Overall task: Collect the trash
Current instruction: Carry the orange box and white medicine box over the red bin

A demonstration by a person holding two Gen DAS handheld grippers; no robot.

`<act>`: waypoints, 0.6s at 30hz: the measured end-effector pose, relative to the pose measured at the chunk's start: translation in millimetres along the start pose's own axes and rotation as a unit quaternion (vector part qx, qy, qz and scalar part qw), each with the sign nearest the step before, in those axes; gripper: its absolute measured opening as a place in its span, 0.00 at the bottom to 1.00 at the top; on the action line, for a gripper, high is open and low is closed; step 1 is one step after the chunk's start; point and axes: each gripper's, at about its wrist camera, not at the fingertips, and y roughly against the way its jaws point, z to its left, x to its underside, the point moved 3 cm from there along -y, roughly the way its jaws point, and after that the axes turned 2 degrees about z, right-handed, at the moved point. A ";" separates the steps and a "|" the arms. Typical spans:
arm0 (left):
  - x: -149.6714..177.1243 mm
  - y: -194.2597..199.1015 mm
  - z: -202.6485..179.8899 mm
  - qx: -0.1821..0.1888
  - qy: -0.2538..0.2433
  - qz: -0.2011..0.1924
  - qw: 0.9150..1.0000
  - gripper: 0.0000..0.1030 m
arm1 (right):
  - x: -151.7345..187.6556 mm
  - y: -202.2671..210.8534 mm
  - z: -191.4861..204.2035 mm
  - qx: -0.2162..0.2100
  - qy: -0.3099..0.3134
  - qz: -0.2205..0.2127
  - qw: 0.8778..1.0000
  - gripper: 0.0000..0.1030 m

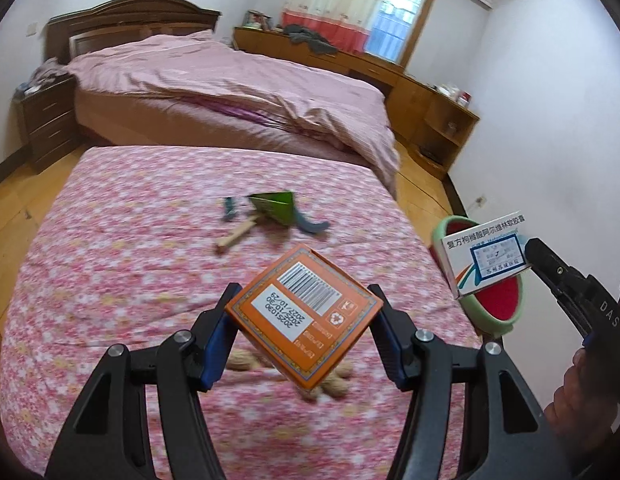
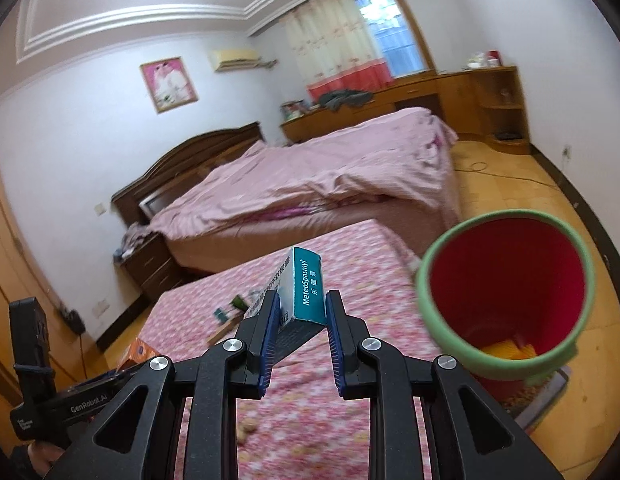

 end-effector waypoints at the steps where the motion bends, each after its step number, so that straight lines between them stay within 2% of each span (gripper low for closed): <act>1: -0.7 -2.7 -7.3 0.004 -0.005 0.002 1.000 0.60 | -1.5 4.7 -7.1 0.007 -0.005 -0.004 1.000 0.23; 9: -0.3 -28.5 -65.3 0.030 -0.052 0.024 0.998 0.60 | -9.7 28.1 -62.5 0.054 -0.049 -0.029 0.997 0.23; 18: -5.9 -64.2 -138.8 0.061 -0.115 0.038 0.991 0.60 | -9.7 45.2 -125.3 0.112 -0.092 -0.049 0.988 0.23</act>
